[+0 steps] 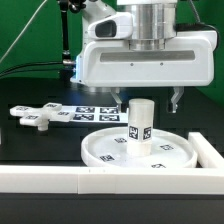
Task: Assemble round table
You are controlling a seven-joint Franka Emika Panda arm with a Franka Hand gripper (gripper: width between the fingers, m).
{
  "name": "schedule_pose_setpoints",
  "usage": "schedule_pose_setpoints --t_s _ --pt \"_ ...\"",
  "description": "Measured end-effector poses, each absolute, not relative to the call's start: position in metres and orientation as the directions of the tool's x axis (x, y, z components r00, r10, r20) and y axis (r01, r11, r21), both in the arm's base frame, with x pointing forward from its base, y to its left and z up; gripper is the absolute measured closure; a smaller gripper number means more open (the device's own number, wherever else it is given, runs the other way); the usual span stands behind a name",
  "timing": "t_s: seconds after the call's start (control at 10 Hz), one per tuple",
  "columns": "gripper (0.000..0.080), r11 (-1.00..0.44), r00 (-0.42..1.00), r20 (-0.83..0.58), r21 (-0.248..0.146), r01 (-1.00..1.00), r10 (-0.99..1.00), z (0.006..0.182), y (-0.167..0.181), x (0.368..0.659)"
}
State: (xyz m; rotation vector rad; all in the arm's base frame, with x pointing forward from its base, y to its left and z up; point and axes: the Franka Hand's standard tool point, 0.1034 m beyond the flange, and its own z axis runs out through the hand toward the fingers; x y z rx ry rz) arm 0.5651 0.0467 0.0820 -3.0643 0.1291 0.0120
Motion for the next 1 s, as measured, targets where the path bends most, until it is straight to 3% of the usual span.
schedule_pose_setpoints --t_s 0.4,0.6,1.0 --pt "0.0150 -0.981 0.983 0.006 -0.070 0.182 0.182 0.0808 0.0455 0.5646" --pt "0.0150 -0.899 0.900 0.014 -0.053 0.435 0.435 0.0790 0.0476 0.5637" --pt "0.0150 -0.739 0.741 0.028 -0.050 0.672 0.671 0.0782 0.0493 0.5649"
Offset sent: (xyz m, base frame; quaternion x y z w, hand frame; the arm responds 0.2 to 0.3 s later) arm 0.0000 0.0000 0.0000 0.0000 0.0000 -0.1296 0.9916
